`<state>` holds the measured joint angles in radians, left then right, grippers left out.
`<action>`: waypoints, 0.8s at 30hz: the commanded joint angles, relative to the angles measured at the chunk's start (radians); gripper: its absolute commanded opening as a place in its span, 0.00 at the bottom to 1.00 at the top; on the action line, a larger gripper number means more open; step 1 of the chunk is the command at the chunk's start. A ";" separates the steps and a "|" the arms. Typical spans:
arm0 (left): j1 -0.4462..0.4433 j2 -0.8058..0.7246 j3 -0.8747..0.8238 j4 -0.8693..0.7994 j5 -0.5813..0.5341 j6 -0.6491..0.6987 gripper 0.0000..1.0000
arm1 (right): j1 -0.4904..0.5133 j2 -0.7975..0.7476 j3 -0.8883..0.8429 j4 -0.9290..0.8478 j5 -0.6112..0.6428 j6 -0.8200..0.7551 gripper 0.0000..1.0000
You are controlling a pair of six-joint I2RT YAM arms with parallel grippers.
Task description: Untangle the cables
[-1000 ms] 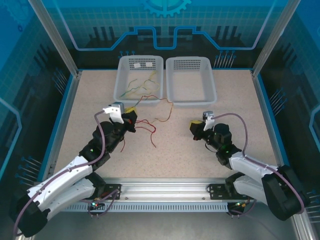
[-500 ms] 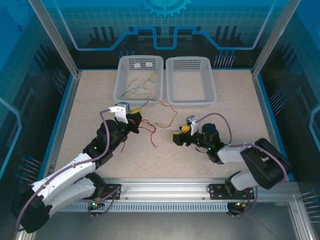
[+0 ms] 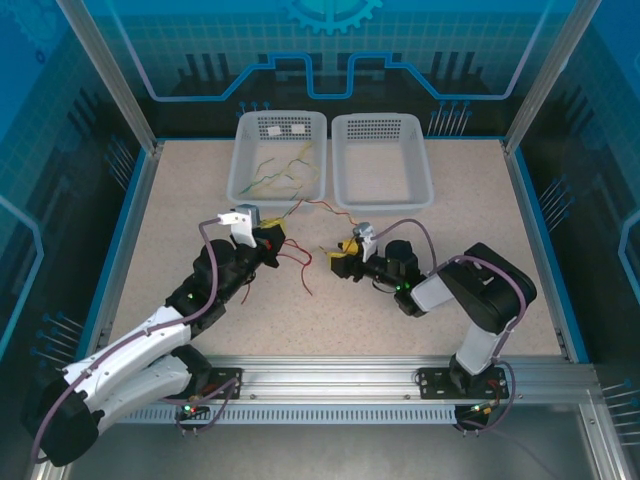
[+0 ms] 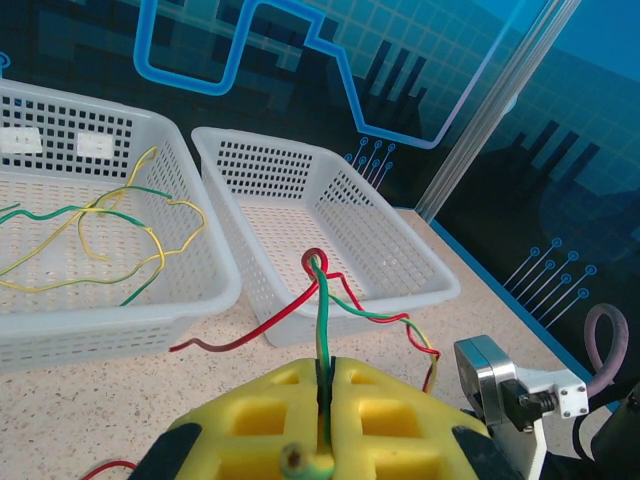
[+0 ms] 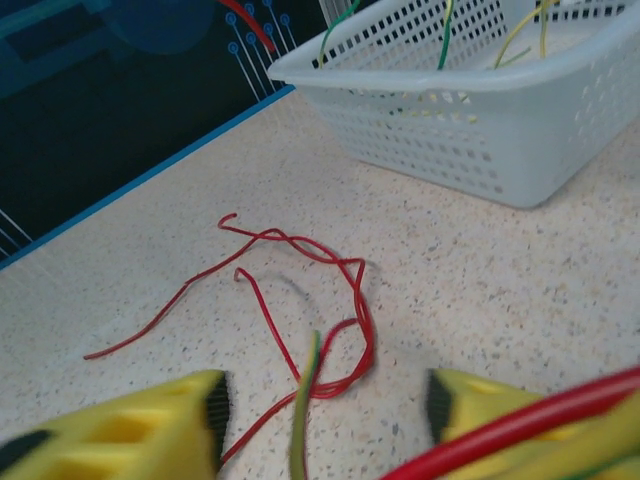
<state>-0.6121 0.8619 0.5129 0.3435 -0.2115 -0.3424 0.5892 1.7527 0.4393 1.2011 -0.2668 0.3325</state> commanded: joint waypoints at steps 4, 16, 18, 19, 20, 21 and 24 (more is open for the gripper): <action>0.003 -0.027 -0.007 0.037 0.007 -0.016 0.00 | 0.015 -0.006 0.019 0.033 0.006 -0.046 0.08; 0.007 -0.037 -0.008 -0.006 -0.026 0.037 0.00 | -0.001 -0.327 0.036 -0.368 -0.041 -0.046 0.00; 0.006 -0.037 -0.008 -0.006 -0.023 0.041 0.00 | -0.022 -0.401 0.054 -0.483 -0.113 -0.051 0.00; 0.007 -0.031 -0.008 -0.005 -0.022 0.045 0.00 | -0.042 -0.430 0.064 -0.529 -0.147 -0.043 0.00; 0.006 -0.025 -0.006 -0.009 -0.026 0.049 0.00 | -0.068 -0.464 0.068 -0.573 -0.182 -0.026 0.00; 0.007 -0.020 -0.001 -0.017 -0.036 0.051 0.00 | -0.101 -0.495 0.068 -0.600 -0.229 -0.001 0.00; 0.008 -0.015 0.003 -0.041 -0.101 0.045 0.00 | -0.216 -0.567 0.065 -0.654 -0.383 0.075 0.00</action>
<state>-0.6113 0.8421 0.5129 0.3290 -0.2420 -0.3141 0.4492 1.2381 0.4881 0.6884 -0.4713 0.3374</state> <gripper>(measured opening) 0.060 0.057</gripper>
